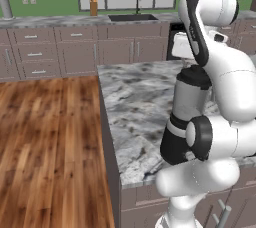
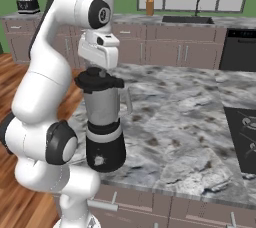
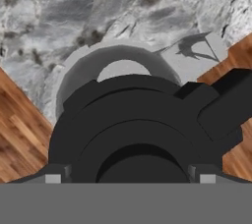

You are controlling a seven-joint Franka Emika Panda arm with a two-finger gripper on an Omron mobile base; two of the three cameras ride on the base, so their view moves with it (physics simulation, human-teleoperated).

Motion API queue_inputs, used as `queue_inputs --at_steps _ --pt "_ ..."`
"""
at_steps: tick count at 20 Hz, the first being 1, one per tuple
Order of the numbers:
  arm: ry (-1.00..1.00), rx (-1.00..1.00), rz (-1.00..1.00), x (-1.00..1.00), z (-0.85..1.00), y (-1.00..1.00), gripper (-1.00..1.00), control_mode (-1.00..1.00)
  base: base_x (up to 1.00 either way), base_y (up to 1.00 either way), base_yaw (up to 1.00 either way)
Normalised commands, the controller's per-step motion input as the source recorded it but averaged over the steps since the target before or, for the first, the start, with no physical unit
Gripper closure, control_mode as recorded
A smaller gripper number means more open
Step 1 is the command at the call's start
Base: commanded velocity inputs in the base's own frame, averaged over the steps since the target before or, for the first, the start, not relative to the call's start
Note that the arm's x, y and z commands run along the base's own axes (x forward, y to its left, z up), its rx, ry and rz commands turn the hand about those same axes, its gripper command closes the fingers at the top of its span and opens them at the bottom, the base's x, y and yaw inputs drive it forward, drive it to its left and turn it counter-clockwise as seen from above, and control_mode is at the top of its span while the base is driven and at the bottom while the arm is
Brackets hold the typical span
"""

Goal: Close the lid blender by securely placing the lid on top.

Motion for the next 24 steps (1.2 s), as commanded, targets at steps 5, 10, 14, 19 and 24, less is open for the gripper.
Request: queue_inputs --at_steps 5,10,14,19,24 --pt "0.00 0.00 0.00 0.01 -0.16 0.03 1.00 -1.00 0.00 0.00 0.00" --pt "0.00 -0.03 0.00 0.17 -0.05 0.00 1.00 -1.00 0.00 0.00 0.00" --pt "0.00 -0.03 0.00 0.31 0.00 0.00 1.00 -1.00 0.00 0.00 0.00" --pt "-0.05 -0.03 0.00 0.24 0.00 0.00 1.00 -1.00 0.00 0.00 0.00" --pt "-0.09 -0.02 0.00 0.25 0.00 0.00 1.00 -1.00 0.00 0.00 0.00"
